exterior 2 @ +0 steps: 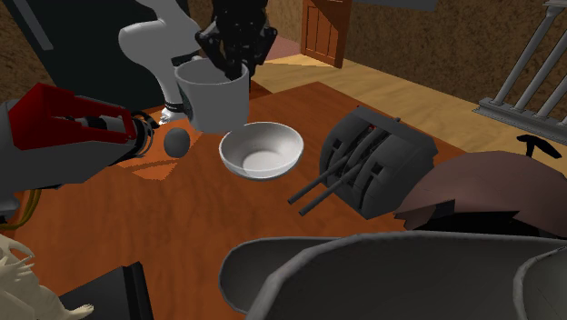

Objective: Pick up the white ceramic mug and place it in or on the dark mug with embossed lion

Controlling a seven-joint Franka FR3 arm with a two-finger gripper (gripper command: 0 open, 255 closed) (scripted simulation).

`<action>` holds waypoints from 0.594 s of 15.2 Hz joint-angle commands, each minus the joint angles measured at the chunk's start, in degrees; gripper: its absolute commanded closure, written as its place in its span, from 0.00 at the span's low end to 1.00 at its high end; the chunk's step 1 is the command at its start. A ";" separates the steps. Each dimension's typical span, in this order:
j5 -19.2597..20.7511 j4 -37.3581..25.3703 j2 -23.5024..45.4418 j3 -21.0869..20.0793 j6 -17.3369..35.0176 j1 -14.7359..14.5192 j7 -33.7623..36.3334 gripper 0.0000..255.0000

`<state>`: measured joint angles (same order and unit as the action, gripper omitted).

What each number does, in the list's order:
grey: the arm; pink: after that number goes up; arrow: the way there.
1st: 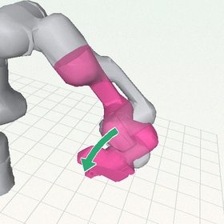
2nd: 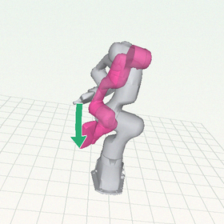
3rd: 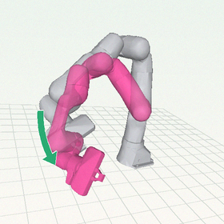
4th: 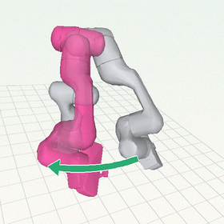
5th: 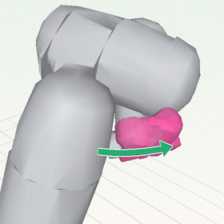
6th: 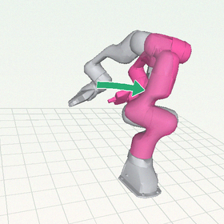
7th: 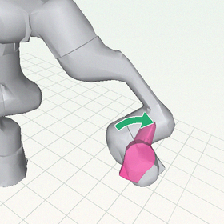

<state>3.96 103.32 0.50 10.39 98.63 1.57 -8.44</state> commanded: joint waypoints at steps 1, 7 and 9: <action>0.71 5.02 -4.70 -0.67 0.26 -0.70 1.59 1.00; 1.80 18.59 -17.88 -3.13 0.43 -1.98 5.95 1.00; 1.80 22.52 -22.19 -4.11 -0.05 -2.33 7.36 1.00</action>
<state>5.78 124.24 -19.58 6.83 99.15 -0.52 -1.90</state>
